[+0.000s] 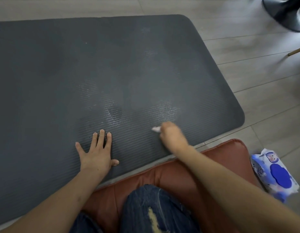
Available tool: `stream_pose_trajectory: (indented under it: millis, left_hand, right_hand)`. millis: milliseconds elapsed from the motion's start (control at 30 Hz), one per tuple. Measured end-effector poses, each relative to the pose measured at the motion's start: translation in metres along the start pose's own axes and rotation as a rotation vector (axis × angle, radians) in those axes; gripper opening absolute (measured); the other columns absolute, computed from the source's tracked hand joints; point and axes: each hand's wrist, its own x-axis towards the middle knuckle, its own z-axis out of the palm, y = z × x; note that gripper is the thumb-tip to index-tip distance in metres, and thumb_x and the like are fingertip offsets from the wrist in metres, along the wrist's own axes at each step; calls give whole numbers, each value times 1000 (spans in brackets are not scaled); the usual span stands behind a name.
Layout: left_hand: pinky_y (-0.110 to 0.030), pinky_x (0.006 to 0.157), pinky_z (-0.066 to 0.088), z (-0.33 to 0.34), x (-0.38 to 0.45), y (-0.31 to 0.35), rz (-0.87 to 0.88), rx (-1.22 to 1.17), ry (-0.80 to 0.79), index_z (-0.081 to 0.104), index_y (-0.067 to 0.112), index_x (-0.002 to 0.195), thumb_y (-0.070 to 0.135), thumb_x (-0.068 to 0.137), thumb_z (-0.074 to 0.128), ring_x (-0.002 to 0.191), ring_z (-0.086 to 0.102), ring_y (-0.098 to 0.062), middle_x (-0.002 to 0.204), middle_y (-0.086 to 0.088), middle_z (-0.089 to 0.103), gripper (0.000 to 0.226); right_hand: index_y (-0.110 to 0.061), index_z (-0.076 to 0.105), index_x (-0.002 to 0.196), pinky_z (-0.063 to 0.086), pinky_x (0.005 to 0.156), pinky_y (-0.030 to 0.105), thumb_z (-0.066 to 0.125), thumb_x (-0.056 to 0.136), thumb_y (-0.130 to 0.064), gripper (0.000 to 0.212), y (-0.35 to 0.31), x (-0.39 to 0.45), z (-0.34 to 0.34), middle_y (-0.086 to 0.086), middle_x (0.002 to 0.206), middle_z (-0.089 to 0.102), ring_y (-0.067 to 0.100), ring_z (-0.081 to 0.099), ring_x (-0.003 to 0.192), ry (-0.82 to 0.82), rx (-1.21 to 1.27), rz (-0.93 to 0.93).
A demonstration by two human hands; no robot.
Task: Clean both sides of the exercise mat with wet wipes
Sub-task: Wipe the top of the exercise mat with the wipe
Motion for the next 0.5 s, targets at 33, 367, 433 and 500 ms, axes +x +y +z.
stream_pose_trajectory:
  millis: [33,367,433,500]
  left_hand:
    - [-78,117,3,0,0,1,-1,-6,-5,-23,22,160,72,95,48,157,-22,-25,168,-4,-31,109]
    - [-78,114,-4,-6,0,-1,5,-41,-35,-24,23,160,69,95,52,157,-24,-22,168,-2,-32,110]
    - [-75,116,-5,-7,-2,-4,26,-84,-45,-21,23,161,65,97,53,157,-24,-22,168,0,-33,107]
    - [-71,120,-5,-6,-8,-11,36,-108,-14,-16,23,163,61,100,51,157,-23,-21,169,1,-30,100]
  right_hand:
    - [-2,61,93,47,80,43,55,89,-7,8,28,13,-11,20,101,63,39,60,94,75,-18,170]
    - [-11,57,88,53,66,37,56,76,-6,13,-86,-41,51,12,83,61,34,61,77,66,167,-290]
    - [-8,55,82,53,64,40,62,75,-4,10,-59,-22,42,13,81,57,35,59,74,119,108,-319]
    - [-3,57,80,50,64,44,66,77,0,10,-25,7,25,16,83,58,39,59,74,185,70,-148]
